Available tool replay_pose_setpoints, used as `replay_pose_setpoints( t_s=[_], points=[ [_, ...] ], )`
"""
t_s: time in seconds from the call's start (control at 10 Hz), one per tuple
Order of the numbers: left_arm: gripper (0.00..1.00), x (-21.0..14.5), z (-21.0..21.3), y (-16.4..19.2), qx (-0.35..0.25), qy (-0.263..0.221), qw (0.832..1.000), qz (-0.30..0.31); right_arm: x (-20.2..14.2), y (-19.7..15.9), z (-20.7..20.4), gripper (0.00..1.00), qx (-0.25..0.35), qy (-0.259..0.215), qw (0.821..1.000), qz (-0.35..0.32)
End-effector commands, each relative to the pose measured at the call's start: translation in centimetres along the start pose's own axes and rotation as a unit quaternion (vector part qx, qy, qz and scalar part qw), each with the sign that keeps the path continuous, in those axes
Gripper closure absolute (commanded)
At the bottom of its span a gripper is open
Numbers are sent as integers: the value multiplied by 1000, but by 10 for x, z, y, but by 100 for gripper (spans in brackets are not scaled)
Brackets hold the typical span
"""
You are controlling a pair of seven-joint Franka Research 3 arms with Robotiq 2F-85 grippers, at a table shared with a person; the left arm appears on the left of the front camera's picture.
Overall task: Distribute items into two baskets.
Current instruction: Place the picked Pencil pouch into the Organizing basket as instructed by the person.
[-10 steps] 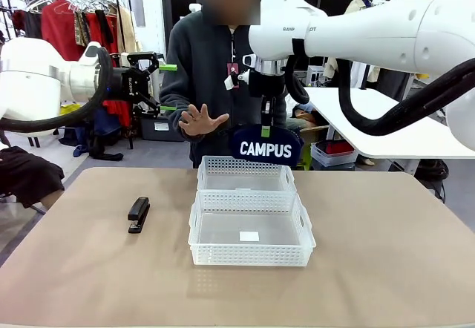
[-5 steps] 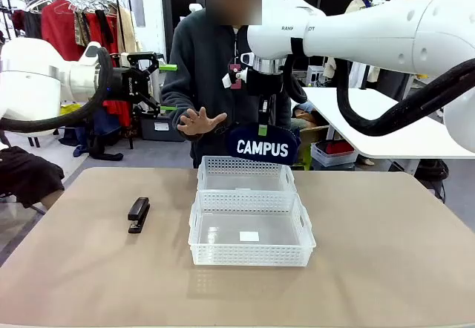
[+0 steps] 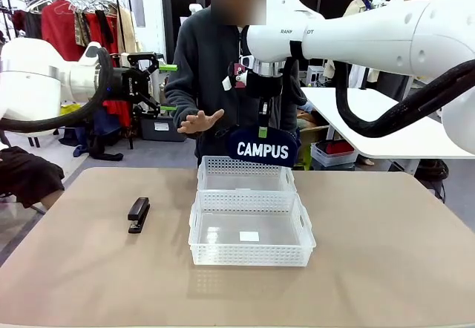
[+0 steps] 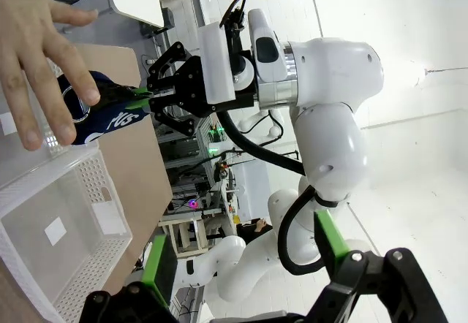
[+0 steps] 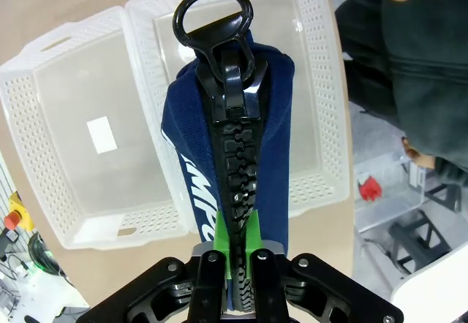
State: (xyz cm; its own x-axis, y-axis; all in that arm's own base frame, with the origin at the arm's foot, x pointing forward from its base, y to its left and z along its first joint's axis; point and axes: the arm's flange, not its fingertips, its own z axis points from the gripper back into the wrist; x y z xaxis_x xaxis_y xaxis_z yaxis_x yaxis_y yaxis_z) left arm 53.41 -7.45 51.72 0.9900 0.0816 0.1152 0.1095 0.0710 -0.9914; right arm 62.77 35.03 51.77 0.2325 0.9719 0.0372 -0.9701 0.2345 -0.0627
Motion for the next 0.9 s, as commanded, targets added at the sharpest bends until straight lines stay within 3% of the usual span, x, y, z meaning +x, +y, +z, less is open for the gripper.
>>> replay_pose_setpoints(
  t_s=[0.0, 0.8],
  points=[
    [0, -1, 1, -2, -1, -1, 1000, 0, -1, 2, 3, 100, -3, 1, 1000, 1],
    [0, -1, 1, -2, -1, -1, 1000, 0, -1, 2, 3, 100, -3, 1, 1000, 1]
  ],
)
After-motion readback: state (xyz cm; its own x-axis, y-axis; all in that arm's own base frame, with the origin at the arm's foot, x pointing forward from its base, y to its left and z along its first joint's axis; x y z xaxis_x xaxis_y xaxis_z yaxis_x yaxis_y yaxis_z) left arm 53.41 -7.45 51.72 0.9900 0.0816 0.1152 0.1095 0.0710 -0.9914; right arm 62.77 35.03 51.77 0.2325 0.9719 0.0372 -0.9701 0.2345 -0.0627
